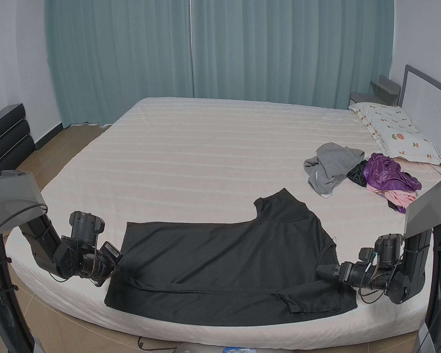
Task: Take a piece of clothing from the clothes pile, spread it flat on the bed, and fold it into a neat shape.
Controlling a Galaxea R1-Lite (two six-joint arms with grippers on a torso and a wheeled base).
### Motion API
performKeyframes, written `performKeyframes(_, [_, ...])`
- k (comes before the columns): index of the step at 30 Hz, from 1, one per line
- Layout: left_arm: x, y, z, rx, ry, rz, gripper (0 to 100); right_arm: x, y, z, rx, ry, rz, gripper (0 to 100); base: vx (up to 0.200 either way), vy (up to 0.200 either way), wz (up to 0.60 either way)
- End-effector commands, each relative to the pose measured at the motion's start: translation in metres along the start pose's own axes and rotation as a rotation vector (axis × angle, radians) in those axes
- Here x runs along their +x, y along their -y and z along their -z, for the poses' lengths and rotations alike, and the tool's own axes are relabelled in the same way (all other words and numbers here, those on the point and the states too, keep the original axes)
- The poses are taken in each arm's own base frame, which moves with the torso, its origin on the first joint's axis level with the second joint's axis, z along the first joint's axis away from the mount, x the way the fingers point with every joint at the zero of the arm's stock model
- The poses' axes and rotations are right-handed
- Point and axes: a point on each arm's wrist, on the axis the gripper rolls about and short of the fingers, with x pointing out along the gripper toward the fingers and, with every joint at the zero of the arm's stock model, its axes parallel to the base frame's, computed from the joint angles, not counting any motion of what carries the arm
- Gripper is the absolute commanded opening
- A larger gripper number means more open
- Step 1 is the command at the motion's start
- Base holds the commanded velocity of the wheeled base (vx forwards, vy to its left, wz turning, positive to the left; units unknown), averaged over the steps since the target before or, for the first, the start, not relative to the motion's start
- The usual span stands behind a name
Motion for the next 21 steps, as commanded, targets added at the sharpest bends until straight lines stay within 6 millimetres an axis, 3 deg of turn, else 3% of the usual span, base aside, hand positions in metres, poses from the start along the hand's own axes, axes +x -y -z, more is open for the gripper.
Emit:
performKeyframes(1, [0.001,0.000,0.000,-0.001,0.000,-0.002,0,-0.002,0.003,0.006,0.005,-0.017,0.001,100,0.000,0.000,0.00])
performKeyframes(3, [0.001,0.000,0.000,-0.001,0.000,-0.002,0,-0.001,0.006,0.009,-0.015,-0.022,0.005,100,0.000,0.000,0.00])
performKeyframes(4, [0.001,0.000,0.000,-0.001,0.000,-0.002,0,-0.001,0.007,0.011,-0.029,-0.022,0.006,0,0.000,0.000,0.00])
performKeyframes(11, [0.000,0.000,0.000,-0.001,0.001,-0.001,0,-0.002,0.012,0.017,-0.060,-0.026,0.011,0,0.000,0.000,0.00])
performKeyframes(21, [0.000,0.000,-0.001,-0.002,0.012,-0.004,0,-0.011,0.012,0.007,-0.040,0.021,0.012,0,0.000,0.000,0.00])
